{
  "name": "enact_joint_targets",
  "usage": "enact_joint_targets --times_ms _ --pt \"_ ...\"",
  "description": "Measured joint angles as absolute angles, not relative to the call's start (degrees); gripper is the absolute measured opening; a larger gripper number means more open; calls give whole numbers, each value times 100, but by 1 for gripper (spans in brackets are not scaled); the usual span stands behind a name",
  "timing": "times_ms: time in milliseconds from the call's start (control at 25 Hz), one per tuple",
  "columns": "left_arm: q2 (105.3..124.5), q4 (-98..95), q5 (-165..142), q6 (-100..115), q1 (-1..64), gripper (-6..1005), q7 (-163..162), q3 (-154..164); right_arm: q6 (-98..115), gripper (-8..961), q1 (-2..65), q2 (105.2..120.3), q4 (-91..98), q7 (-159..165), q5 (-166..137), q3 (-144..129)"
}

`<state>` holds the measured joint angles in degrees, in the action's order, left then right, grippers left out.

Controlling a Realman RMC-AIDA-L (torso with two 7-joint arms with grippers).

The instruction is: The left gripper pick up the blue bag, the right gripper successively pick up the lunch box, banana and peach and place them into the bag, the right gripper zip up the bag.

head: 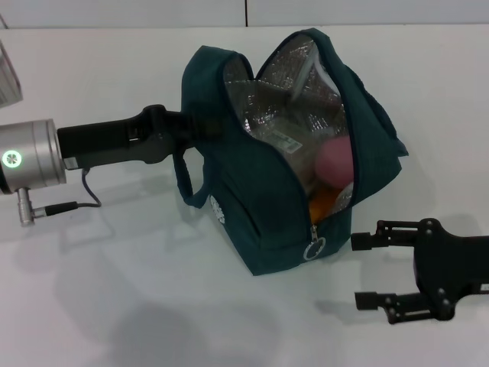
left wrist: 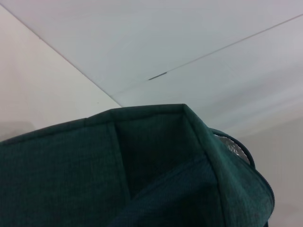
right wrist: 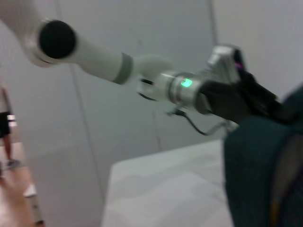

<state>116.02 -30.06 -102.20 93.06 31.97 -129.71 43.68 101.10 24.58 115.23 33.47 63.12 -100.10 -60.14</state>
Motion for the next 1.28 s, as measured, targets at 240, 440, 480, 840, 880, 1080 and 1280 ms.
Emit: enact_joint_targets --times_ms 240,440,480,840,880,1080,1280 --pt "11604 -3006 -10220 9294 3175 57 -12972 4367 9561 747 2544 11543 2954 6252 -9964 -6020" --pt "11610 -3006 -10222 9288 3173 58 -12972 4346 9292 745 2681 11569 2680 6247 -9956 -6055" --pt "11610 -3006 -10222 9289 3172 58 -12970 4327 9263 744 2686 11577 2669 6243 -9954 -6064" --pt "11610 -3006 -10223 9298 3185 59 -12947 4298 9001 742 2891 11617 2369 6160 -9886 -6160" --pt "11610 -3006 -10223 9301 3188 59 -12944 4298 8990 742 2945 11620 2275 6115 -9858 -6161" --pt "11626 -2991 -10223 9307 3191 60 -12942 4297 8967 740 3086 11625 2018 6002 -9728 -6166" --pt "11640 -2998 -10223 9308 3178 60 -12934 4297 8956 739 3226 11624 1829 5962 -9713 -6177"
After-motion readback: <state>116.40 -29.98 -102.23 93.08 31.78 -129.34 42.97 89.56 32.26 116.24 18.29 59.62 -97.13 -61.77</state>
